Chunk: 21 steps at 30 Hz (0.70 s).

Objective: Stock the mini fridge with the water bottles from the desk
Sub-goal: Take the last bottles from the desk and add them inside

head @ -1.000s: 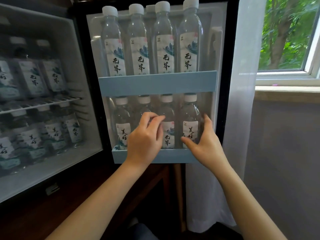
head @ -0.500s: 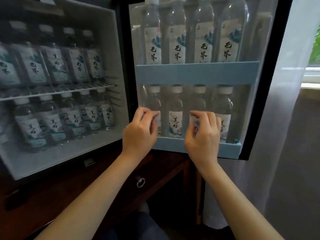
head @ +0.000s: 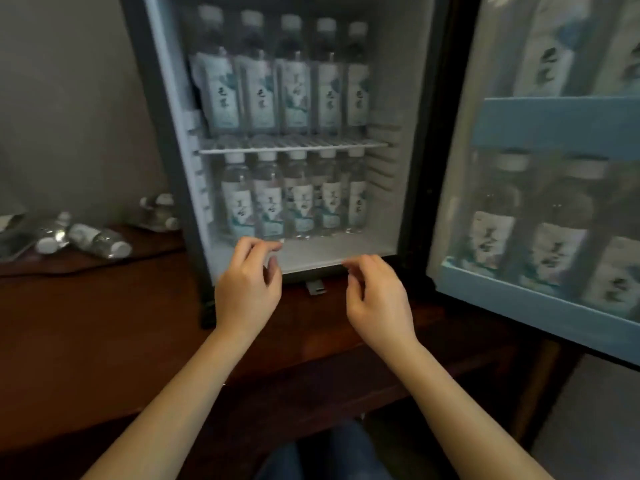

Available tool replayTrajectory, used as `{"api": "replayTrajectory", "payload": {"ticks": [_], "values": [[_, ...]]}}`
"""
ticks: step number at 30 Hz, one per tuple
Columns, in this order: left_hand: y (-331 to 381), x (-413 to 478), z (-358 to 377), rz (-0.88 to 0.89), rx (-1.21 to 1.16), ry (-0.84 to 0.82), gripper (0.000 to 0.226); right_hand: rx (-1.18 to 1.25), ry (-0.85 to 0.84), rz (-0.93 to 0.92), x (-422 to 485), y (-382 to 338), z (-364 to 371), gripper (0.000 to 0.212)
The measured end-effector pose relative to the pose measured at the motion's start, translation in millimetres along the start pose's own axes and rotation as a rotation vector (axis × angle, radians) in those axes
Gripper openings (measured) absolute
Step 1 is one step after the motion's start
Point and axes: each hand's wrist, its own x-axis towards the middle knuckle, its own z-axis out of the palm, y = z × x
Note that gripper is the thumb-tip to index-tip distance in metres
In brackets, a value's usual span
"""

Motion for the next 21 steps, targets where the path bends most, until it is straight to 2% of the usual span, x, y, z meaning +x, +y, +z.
{"api": "replayTrajectory", "payload": {"ticks": [9,13,17,21], "values": [[-125,-31,-72,-0.4,0.236,0.024,0.021,0.238,-0.523,-0.161,16,-73,126,0.025],[-179,-2,-88,-0.555,0.353,-0.01,0.031,0.324,-0.667,-0.219,37,-108,165,0.029],[-234,20,-96,-0.613,0.483,-0.064,0.034,0.312,-0.77,-0.25,60,-143,204,0.037],[-270,12,-105,-0.705,0.505,-0.042,0.038,0.161,-0.847,-0.117,93,-173,259,0.05]]}}
